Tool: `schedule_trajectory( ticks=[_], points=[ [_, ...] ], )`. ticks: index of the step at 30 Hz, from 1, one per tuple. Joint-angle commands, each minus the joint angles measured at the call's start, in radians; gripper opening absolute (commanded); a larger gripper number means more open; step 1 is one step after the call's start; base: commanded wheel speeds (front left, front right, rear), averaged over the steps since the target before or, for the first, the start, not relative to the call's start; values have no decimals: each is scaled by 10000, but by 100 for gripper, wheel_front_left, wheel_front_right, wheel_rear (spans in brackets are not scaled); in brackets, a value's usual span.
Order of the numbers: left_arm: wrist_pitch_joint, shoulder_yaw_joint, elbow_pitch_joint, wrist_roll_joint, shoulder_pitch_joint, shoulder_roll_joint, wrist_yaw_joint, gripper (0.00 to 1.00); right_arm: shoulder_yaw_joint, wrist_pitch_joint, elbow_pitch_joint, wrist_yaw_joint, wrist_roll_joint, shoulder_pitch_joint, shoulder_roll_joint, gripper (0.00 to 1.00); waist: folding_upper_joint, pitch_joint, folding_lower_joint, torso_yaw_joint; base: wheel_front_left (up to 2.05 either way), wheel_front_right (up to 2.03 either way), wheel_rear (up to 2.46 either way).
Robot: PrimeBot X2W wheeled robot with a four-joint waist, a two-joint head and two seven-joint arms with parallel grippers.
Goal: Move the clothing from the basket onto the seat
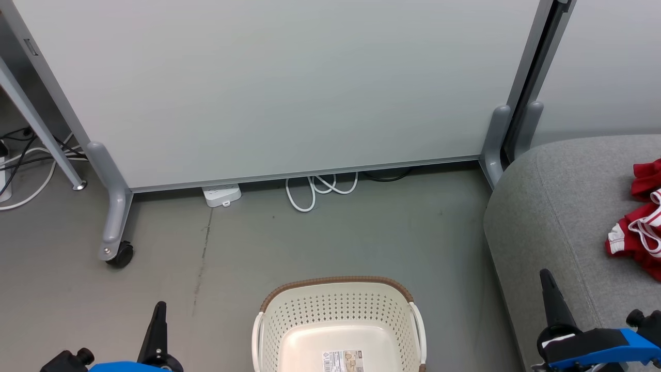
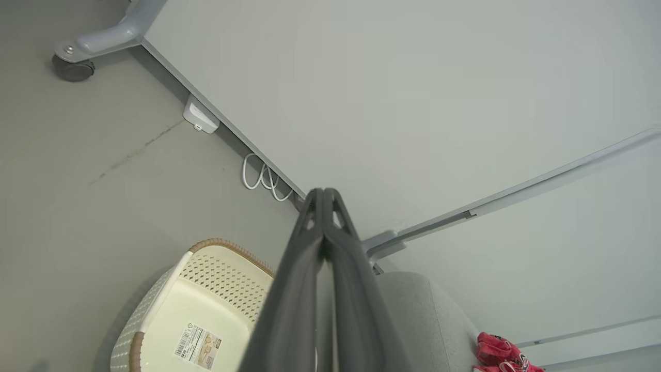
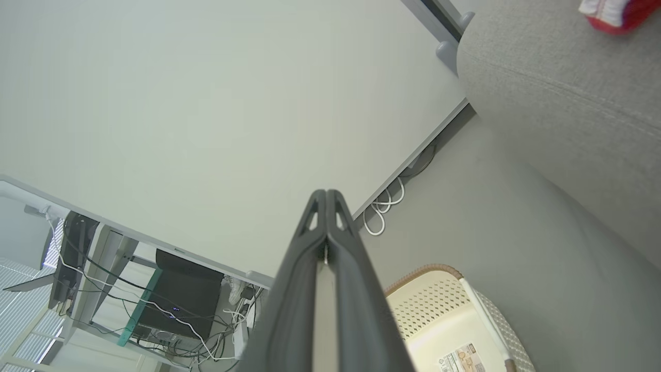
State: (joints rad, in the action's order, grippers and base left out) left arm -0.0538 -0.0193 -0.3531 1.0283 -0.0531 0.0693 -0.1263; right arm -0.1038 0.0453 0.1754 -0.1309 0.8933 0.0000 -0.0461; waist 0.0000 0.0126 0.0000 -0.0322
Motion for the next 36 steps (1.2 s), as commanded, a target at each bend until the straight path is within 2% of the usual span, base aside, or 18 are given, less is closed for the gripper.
schedule_trajectory(
  ticks=[1, 36],
  points=[
    [76, 122, 179, 305, -280, 17, -38, 0, -20, 58, -50, 0, 377, -269, -36, 0, 0, -4, 0, 7, 0, 0, 0],
    [984, 823, 700, 3388, -474, -87, -58, 0, -76, 418, 370, 0, 4195, -768, -50, 0, 0, -77, 0, 158, 0, 0, 0]
  ],
)
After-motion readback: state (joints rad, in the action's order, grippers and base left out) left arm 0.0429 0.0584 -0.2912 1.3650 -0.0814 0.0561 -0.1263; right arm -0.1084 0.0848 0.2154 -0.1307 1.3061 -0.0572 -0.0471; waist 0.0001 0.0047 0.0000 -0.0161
